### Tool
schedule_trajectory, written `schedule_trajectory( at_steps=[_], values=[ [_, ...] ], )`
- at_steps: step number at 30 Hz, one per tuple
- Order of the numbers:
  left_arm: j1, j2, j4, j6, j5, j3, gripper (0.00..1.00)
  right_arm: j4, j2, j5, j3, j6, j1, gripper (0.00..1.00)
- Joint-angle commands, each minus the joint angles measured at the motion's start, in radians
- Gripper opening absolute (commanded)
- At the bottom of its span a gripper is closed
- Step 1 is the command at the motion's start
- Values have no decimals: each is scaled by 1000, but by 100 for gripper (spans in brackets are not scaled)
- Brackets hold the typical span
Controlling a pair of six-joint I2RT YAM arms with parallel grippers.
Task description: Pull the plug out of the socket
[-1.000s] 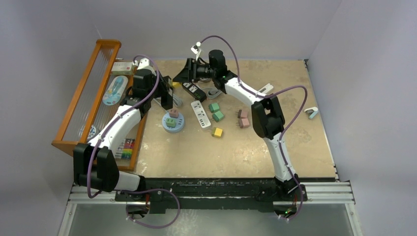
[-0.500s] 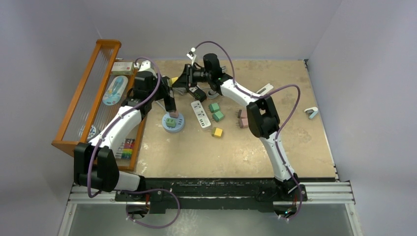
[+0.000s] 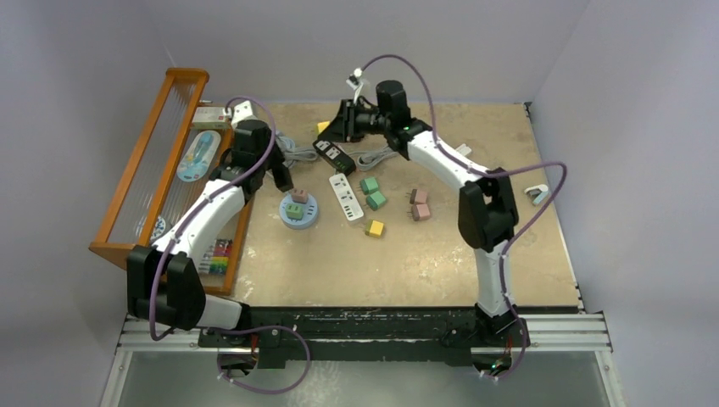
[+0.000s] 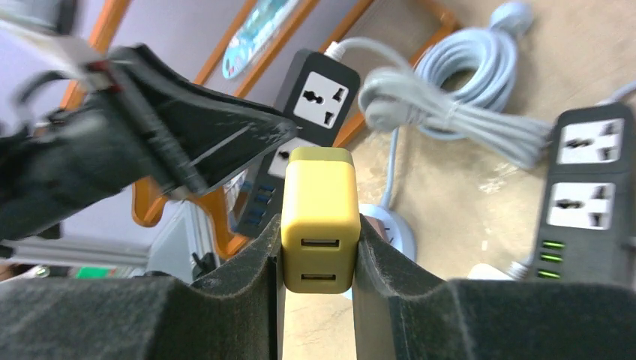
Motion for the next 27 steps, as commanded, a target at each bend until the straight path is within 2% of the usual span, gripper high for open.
schedule_trajectory(
  at_steps=[1, 6, 9, 15, 19, 22, 25, 27],
  values=[
    [34, 13, -26, -7, -271, 53, 0, -57, -181, 79, -37, -133, -47, 0],
    [41, 23, -17, -9, -252, 53, 0, 120, -252, -56, -232, -38, -158, 0],
    [51, 28, 7, -15, -211, 46, 0, 170, -292, -74, -337, -15, -191, 0],
    [95, 70, 23, -5, -103, 78, 0, -23, -355, -54, -539, -172, -192, 0],
    [129, 125, 4, -14, -11, 139, 0, -97, -464, -63, -733, -237, -190, 0],
    [134, 170, -11, -13, 6, 180, 0, -196, -532, -64, -820, -295, -190, 0],
    [134, 215, -53, -19, -5, 240, 0, -228, -584, -87, -923, -282, -181, 0],
    [134, 233, -59, -19, 4, 263, 6, -205, -613, -94, -986, -244, -165, 0]
  ],
)
